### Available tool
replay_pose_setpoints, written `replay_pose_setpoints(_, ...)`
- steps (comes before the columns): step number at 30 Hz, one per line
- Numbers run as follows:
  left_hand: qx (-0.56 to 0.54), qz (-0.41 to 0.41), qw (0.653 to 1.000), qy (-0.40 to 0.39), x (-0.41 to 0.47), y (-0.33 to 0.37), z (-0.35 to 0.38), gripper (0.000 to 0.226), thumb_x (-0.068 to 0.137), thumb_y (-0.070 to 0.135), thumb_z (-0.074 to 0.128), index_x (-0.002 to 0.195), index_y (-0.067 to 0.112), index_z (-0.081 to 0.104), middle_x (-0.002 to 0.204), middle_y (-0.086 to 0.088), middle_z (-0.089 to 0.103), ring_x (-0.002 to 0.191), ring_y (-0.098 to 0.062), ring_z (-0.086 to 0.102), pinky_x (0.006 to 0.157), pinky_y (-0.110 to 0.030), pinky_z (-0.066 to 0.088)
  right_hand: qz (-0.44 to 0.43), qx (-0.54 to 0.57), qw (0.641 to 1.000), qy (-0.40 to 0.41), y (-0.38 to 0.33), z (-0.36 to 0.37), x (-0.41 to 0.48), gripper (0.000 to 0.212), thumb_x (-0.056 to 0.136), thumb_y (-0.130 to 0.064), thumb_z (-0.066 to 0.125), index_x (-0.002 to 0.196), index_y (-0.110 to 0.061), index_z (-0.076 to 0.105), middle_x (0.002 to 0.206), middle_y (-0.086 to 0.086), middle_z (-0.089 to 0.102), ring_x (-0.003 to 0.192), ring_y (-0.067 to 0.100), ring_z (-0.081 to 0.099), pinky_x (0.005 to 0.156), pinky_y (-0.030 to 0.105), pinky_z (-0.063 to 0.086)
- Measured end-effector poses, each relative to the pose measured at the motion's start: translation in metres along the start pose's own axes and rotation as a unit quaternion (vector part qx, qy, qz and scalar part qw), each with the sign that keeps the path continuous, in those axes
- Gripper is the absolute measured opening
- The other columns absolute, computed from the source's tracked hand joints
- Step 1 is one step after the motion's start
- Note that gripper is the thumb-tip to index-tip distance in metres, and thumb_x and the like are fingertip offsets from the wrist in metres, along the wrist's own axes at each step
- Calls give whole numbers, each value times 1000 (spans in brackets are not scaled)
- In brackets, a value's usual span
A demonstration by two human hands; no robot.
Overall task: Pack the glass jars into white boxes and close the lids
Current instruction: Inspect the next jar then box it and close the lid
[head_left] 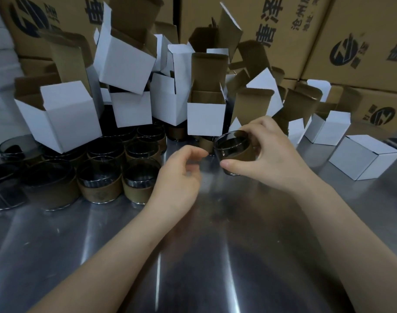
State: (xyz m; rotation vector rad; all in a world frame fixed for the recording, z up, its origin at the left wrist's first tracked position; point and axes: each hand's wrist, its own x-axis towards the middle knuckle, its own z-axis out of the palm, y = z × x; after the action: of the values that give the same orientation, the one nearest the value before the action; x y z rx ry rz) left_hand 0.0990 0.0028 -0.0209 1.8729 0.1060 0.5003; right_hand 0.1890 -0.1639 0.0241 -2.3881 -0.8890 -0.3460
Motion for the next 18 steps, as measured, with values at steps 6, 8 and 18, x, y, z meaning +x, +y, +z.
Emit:
replay_pose_setpoints(6, 41, 17, 999, -18, -1, -2, 1, 62, 83, 0, 66, 122, 42, 43, 119, 15, 50, 113, -1, 51, 92, -21, 46, -27, 5, 1000, -3, -11, -4, -4, 65, 62, -73, 64, 111, -32, 55, 105, -15, 42, 97, -7, 46, 66, 9, 37)
replay_pose_setpoints(8, 38, 27, 999, -27, -1, -1, 0, 71, 79, 6, 74, 123, 48, 38, 126, 12, 48, 117, -1, 48, 99, -29, 46, -45, 20, 999, -3, -16, -5, -6, 61, 63, -71, 64, 110, -33, 55, 103, -16, 42, 96, -8, 45, 66, 5, 38)
replay_pose_setpoints(18, -4, 85, 994, -66, 0, -3, 0, 107, 57, 46, 82, 149, 35, 27, 147, 3, 39, 139, -13, 38, 113, -45, 36, -141, 110, 984, -16, -37, -12, -16, 51, 67, -61, 67, 108, -32, 54, 104, -14, 52, 101, 7, 53, 80, 11, 45)
